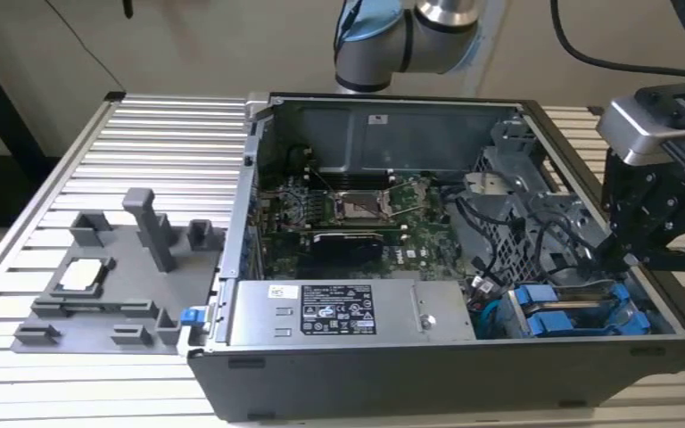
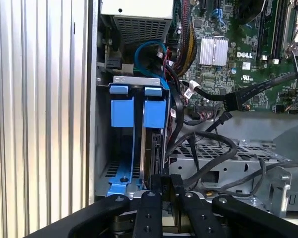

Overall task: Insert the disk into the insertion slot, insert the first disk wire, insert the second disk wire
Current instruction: 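Insert the first disk wire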

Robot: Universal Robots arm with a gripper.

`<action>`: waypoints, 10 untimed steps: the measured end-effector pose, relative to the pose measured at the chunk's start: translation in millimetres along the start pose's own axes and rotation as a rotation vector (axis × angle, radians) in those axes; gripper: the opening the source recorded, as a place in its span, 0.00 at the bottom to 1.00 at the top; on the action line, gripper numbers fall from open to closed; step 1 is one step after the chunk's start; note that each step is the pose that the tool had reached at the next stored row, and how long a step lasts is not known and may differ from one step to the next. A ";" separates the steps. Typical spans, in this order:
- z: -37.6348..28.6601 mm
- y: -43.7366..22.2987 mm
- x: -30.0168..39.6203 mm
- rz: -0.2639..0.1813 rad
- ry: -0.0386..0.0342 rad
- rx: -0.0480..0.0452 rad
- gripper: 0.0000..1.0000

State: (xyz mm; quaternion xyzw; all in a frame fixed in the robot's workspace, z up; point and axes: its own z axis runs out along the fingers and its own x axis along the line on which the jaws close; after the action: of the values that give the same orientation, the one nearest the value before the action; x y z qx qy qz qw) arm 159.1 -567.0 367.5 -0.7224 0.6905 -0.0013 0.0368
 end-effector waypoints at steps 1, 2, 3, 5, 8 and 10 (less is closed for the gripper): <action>0.0 0.0 0.0 0.000 0.0000 0.0000 0.19; 0.2 0.0 0.0 0.000 -0.0001 0.0001 0.19; 0.8 0.0 0.0 0.000 -0.0003 0.0005 0.19; 3.1 0.2 0.2 0.000 0.0010 0.0019 0.19; 7.8 0.4 0.4 0.000 0.0046 0.0049 0.19; 11.2 0.6 0.5 -0.001 0.0095 0.0048 0.19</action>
State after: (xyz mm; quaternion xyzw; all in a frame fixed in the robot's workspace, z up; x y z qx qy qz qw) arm 159.1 -567.0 356.3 -0.7226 0.6904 -0.0064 0.0352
